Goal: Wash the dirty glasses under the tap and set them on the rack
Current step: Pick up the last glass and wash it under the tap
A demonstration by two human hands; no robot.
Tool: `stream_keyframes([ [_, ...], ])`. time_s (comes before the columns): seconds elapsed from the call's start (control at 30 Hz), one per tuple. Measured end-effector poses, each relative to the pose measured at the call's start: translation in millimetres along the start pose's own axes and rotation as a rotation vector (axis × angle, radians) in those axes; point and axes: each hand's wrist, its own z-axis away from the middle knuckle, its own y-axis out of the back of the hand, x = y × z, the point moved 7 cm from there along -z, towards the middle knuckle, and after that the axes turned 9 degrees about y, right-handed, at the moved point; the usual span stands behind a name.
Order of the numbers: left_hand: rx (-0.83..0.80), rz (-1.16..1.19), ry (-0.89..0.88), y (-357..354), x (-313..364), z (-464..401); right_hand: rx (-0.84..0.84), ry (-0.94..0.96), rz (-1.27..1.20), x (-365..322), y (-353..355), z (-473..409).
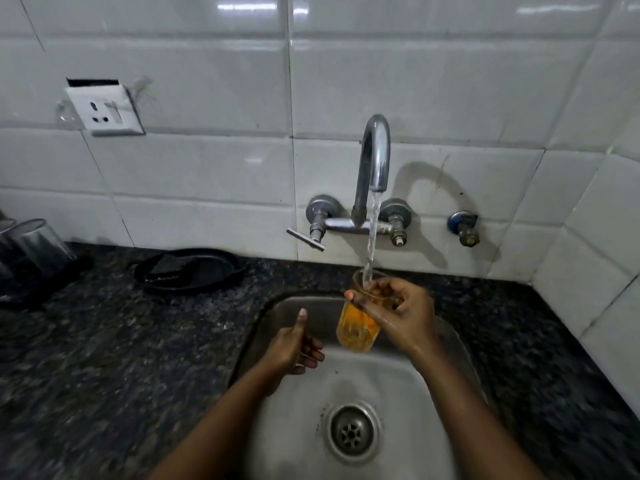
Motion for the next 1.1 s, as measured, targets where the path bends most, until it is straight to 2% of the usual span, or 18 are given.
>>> stream_keyframes([
  [0.17, -0.066, -0.068, 0.027, -7, -52, 17, 0.113, -0.193, -0.267, 33, -12, 29],
  [0.33, -0.097, 0.010, 0.039, -13, -72, 25, 0.209, -0.525, -0.593, 72, -34, 49],
  [0.5, -0.082, 0.041, 0.004, -13, -77, 27, 0.073, -0.761, -0.875, 100, -69, 60],
  [0.63, -0.061, 0.035, 0.022, -12, -85, 30, -0.027, -0.922, -0.932, 115, -82, 67],
  [0.73, -0.059, 0.027, 0.060, -12, -96, 31, -0.029, -1.022, -1.005, 124, -89, 74],
  [0.93, -0.068, 0.018, 0.045, -10, -88, 29, -0.082, -1.048, -1.032, 127, -95, 75],
  [1.03, -0.023, 0.036, -0.029, -5, -60, 23, -0.137, -1.021, -0.838, 127, -86, 68],
  [1.1, 0.041, 0.039, -0.126, 0, -34, 17, -0.186, -0.933, -0.557, 124, -75, 57],
])
